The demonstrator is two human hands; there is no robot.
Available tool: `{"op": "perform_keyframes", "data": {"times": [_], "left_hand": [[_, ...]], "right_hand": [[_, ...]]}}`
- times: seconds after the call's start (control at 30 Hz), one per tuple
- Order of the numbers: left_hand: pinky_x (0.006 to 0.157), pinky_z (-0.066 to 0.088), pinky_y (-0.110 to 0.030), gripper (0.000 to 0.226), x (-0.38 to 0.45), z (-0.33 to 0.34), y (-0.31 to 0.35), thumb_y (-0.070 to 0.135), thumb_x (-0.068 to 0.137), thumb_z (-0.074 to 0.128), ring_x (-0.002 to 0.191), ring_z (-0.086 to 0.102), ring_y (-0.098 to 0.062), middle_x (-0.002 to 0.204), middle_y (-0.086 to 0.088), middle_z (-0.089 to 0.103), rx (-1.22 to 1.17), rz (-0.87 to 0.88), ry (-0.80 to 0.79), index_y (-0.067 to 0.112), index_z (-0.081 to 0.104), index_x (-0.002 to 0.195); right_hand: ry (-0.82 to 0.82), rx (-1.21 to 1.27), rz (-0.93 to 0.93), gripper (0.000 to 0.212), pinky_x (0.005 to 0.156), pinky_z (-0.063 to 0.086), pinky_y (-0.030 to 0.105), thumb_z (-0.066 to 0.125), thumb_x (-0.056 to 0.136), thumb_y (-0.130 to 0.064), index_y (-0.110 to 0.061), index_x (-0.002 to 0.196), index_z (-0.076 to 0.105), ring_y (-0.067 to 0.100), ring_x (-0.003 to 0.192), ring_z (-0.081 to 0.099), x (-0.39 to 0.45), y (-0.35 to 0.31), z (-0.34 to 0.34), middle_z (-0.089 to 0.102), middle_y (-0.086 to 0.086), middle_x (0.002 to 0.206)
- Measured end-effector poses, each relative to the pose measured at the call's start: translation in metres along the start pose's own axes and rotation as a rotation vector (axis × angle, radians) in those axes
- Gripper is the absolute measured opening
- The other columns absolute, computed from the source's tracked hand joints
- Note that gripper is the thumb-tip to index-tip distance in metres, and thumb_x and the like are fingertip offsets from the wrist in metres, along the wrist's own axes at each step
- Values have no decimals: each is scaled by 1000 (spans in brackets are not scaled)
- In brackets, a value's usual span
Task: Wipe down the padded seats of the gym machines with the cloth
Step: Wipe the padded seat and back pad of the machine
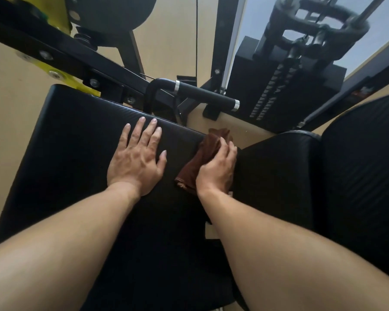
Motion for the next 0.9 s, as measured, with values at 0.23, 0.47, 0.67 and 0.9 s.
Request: {"op": "perform_keyframes", "data": {"times": [0.23, 0.47, 0.67, 0.9], "left_hand": [[126, 5, -53, 63, -49, 7, 16, 42, 101, 27, 157, 2, -26, 168, -7, 14, -63, -96, -46, 17, 22, 158], [120, 23, -53, 63, -195, 16, 47, 44, 97, 34, 155, 14, -27, 167, -9, 21, -117, -6, -183, 16, 37, 153], [119, 18, -48, 65, -254, 11, 61, 43, 90, 38, 154, 17, -25, 165, -5, 28, -154, -64, -349, 19, 46, 150], [110, 42, -39, 34, -331, -20, 95, 37, 94, 49, 135, 49, -20, 142, 12, 55, -689, -454, -789, 30, 63, 124]], "right_hand": [[-122, -120, -31, 65, 122, 21, 39, 46, 100, 0, -29, 156, 30, 18, 155, 10, -38, 15, -4, 14, -4, 168], [-390, -210, -223, 71, 122, 20, 34, 47, 98, 5, -37, 154, 32, 12, 155, 7, -126, 27, -4, 14, -12, 167], [-551, -304, -295, 72, 120, 19, 26, 50, 97, 5, -36, 154, 33, 9, 155, 5, -180, 52, -8, 15, -13, 167], [-854, -243, -77, 67, 110, 39, 29, 58, 89, -5, -32, 149, 42, 17, 134, 49, -262, 99, -46, 49, -5, 146]]}}
Point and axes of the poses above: each hand's wrist, its own x-axis towards the middle knuckle, its own z-axis out of the palm, y = z × x, the point moved 9 cm from there along x, towards the middle knuckle
